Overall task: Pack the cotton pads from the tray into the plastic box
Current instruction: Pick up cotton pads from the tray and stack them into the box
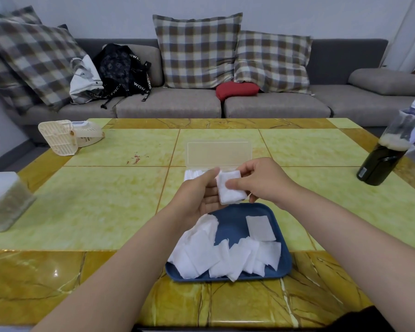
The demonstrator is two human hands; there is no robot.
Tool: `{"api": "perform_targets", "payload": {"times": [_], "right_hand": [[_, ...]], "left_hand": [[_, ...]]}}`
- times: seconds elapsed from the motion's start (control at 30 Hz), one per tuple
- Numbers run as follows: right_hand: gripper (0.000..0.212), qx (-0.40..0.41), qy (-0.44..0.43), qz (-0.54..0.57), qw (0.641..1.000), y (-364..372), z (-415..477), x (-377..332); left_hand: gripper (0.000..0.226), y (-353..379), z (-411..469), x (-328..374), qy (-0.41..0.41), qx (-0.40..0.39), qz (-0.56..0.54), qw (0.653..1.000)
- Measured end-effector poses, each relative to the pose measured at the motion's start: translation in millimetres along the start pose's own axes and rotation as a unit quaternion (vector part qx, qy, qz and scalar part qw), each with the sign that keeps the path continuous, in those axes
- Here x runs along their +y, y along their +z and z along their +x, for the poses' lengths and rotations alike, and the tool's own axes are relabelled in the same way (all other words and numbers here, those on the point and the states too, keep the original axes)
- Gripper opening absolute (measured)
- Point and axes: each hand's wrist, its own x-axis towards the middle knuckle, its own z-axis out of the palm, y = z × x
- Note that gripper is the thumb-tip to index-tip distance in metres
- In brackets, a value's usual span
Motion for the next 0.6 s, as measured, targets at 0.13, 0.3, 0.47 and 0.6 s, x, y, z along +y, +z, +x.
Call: {"api": "perform_targets", "payload": {"times": [0.13, 0.3, 0.47, 0.6], "right_hand": [[0.037, -0.007, 0.040, 0.026, 0.999, -2, 4, 2], [0.024, -0.106, 0.067, 0.103, 0.987, -12, 6, 0], [0.018, -0.029, 0.060, 0.140, 0.988, -18, 24, -5], [0.002, 0.094, 0.026, 0.005, 0.995, -22, 42, 0]], "left_hand": [[0.026, -2, 1, 1, 0.021, -0.005, 0.047, 0.999], [0.026, 1, 9, 12, 0.057, 0.029, 0.067, 0.996], [0.019, 6, 29, 27, 0.152, 0.075, 0.218, 0.961], [0.020, 0, 52, 26, 0.236, 0.139, 0.485, 0.830]]}}
